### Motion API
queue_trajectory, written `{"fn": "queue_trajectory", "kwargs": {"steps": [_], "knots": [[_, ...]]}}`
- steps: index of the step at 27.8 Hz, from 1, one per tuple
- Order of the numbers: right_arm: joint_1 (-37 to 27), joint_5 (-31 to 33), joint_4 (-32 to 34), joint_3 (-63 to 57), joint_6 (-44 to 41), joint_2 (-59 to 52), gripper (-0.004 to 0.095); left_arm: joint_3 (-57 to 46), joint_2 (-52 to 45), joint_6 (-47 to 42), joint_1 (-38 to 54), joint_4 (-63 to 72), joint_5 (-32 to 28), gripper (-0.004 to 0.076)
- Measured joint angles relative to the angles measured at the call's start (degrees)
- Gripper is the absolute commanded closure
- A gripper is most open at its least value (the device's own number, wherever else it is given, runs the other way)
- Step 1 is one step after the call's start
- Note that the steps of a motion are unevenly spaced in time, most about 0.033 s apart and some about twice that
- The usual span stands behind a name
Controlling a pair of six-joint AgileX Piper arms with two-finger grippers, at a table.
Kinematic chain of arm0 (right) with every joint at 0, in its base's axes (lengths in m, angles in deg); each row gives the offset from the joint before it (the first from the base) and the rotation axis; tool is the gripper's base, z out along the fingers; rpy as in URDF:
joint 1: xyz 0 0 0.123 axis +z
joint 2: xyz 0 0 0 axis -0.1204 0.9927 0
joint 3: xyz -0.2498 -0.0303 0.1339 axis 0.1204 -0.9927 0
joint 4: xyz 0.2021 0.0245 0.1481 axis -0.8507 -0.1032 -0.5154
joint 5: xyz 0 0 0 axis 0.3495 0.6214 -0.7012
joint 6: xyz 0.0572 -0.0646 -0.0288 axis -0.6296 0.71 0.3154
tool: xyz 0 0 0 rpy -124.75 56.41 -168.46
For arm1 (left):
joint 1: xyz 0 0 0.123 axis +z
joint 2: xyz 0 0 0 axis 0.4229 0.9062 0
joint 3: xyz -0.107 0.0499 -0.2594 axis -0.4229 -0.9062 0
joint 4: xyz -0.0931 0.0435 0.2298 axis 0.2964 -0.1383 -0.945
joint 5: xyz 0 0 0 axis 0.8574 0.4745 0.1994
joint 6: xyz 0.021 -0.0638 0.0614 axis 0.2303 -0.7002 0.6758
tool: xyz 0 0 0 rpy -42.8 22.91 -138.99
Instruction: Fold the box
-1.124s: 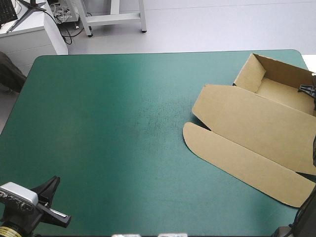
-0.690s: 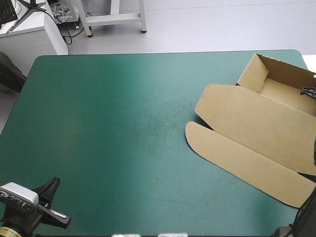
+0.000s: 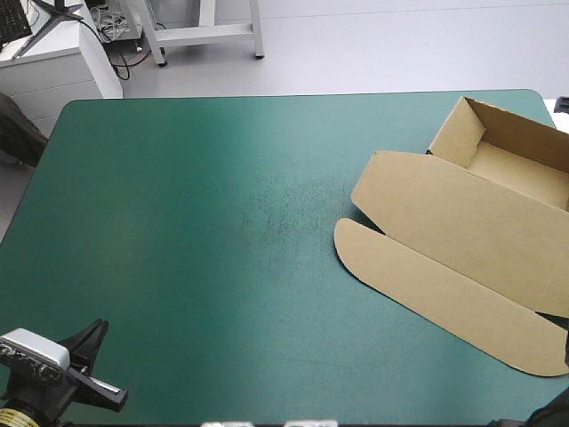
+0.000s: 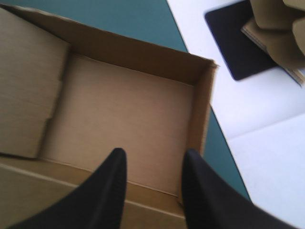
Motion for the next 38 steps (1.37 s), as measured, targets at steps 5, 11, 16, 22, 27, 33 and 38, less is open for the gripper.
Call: {"fn": "queue_trajectory", "kwargs": {"steps": [5,11,16,22,27,33,38], "knots": [[14.84,0.00,-1.36,-2.56,4.16,-12.76,0.0918,-2.76,0.00,-2.85,0.00,0.27,-2.07,0.0734],[31.18,0.06,0.20,-11.92,4.25,-23.71,0.0917,-3.29,0.00,-3.77,0.00,0.27,-3.46,0.0734],[42.01,-1.87,3.09,-25.21,1.61,-32.81,0.0917,-3.29,0.00,-4.08,0.00,0.32,-3.53,0.0734],[48.71,-10.49,7.48,-46.00,-4.14,-44.38,0.0917,-3.32,0.00,-4.08,0.00,0.33,-3.64,0.0734],[49.28,-18.25,8.34,-62.92,-6.68,-54.22,0.0917,-3.32,0.00,-4.08,0.00,0.38,-3.70,0.0734],[49.39,-25.76,8.44,-79.25,-8.74,-64.43,0.0917,-3.36,0.00,-4.08,0.00,0.43,-3.70,0.0734],[49.39,-27.13,8.44,-86.31,-10.13,-71.39,0.0917,-3.36,0.00,-4.12,0.00,0.43,-3.70,0.0734]]}}
